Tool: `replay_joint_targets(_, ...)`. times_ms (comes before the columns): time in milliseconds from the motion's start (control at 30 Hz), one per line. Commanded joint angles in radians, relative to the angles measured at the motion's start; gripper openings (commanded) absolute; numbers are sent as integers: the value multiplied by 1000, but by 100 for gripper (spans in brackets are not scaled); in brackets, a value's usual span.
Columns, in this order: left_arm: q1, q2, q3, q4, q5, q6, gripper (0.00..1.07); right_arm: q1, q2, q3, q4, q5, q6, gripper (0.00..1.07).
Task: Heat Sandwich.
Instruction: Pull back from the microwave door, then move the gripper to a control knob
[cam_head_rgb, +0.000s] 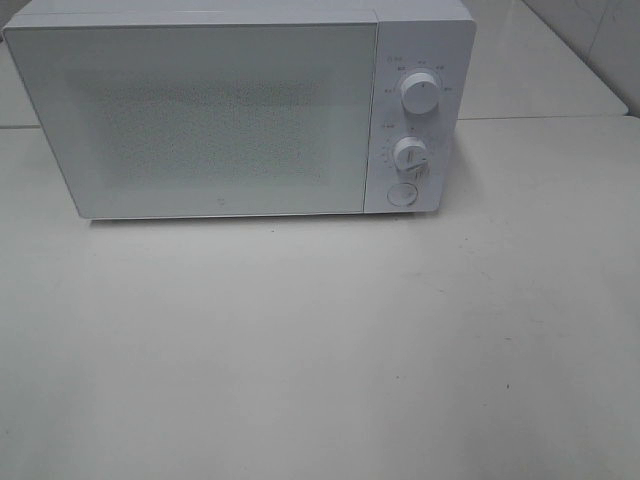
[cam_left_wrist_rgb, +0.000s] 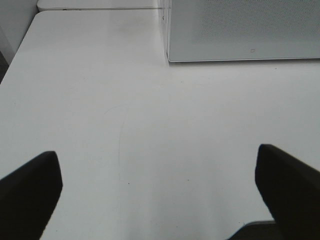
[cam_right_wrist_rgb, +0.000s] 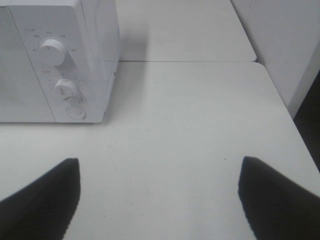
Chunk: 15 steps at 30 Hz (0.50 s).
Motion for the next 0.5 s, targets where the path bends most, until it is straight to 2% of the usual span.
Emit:
replay_joint_targets(33, 2, -24, 1, -7, -4, -2, 98, -5, 46, -4, -4, -57, 0, 81)
replay_joint_targets(500, 2, -24, 1, -7, -4, -2, 98, -5, 354, -3, 4, -309, 0, 81)
